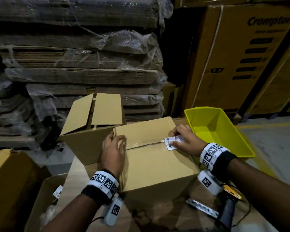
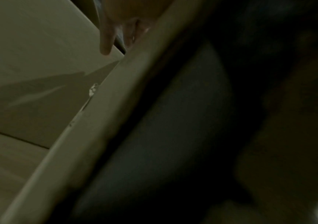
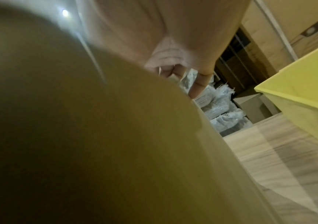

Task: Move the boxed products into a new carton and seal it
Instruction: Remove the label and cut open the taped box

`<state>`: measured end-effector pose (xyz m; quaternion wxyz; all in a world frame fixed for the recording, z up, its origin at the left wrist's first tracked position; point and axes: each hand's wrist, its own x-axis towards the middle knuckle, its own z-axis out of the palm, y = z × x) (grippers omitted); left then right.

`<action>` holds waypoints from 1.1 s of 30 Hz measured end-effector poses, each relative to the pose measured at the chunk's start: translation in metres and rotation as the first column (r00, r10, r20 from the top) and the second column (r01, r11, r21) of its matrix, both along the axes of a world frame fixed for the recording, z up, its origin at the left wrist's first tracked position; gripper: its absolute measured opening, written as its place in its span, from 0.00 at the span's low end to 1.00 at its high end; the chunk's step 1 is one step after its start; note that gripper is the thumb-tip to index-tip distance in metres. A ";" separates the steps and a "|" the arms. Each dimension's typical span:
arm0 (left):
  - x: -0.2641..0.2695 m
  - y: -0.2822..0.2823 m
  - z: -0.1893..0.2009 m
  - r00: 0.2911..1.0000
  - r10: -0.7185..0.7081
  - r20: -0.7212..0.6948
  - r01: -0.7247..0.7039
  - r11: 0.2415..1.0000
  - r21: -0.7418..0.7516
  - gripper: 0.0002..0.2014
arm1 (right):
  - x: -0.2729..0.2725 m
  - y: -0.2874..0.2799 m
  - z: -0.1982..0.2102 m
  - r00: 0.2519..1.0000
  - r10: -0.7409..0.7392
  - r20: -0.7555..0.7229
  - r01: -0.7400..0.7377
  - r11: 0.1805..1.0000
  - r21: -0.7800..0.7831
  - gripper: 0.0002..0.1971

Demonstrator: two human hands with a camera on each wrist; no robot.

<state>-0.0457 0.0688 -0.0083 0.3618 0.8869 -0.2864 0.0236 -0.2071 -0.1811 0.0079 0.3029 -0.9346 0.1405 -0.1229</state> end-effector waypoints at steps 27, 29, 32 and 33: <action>0.034 -0.042 0.030 0.930 -0.214 -0.299 0.211 0.977 -0.041 0.19 | -0.045 0.003 -0.028 0.860 -0.506 -0.068 0.500 0.807 0.315 0.19; 0.047 -0.051 0.020 0.907 -0.246 -0.341 0.251 0.968 -0.032 0.18 | -0.047 0.002 -0.031 0.840 -0.537 -0.080 0.534 0.790 0.300 0.22; 0.063 -0.061 0.004 0.856 -0.313 -0.412 0.325 0.945 -0.041 0.18 | -0.050 0.001 -0.034 0.817 -0.567 -0.102 0.568 0.762 0.310 0.43; 0.066 -0.065 0.003 0.853 -0.326 -0.409 0.345 0.938 -0.028 0.19 | -0.049 0.002 -0.036 0.816 -0.568 -0.106 0.572 0.766 0.295 0.47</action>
